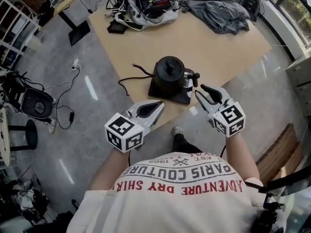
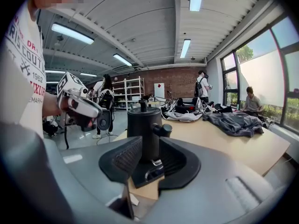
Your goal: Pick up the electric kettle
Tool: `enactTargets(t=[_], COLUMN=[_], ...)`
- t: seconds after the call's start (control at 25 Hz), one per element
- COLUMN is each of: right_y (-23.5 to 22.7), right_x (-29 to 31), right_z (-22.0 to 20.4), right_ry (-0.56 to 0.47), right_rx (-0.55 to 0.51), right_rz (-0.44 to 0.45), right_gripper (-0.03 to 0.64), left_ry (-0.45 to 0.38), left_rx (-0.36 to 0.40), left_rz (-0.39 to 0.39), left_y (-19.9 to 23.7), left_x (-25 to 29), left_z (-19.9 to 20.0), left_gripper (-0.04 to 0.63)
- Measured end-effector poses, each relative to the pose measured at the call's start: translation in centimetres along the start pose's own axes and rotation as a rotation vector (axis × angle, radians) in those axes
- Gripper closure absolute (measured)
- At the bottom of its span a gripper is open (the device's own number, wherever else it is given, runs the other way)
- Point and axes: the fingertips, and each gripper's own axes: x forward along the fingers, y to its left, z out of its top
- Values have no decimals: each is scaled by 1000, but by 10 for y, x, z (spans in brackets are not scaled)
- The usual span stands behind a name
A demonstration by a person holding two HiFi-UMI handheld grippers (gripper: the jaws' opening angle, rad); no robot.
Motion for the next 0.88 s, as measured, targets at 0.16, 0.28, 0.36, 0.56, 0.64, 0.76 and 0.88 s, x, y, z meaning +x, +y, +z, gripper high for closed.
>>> enactTargets(t=[0.16,0.28,0.36,0.56,0.64,0.76,0.88], right_y=[-14,-21,-26,-26,-26,-28,-28], right_x=[18,31,35,44,46,46,46], right_z=[-9,-15,-17,-22,-24,-25,-25], right_ry=[31,62,66,71,69,63,61], right_rx=[-27,-69,-75,-62,-58,-53,-51], right_rz=[-24,-35,-42,-24,-22,-23,-16], right_gripper=[480,468,469,471,480,506,518], left_ry=[-20,-26,-32,-37,-28,-26,-33], left_rx=[-6,-9,-10,24,38,49,53], left_rz=[41,73,102,194,228,280,333], left_y=[24,41,53,86,99,119,139], left_x=[1,0,-1,-5,-4,-3,-2], left_z=[2,6,8,13,12,14,20], left_gripper=[594,593,592,592,556,536,503])
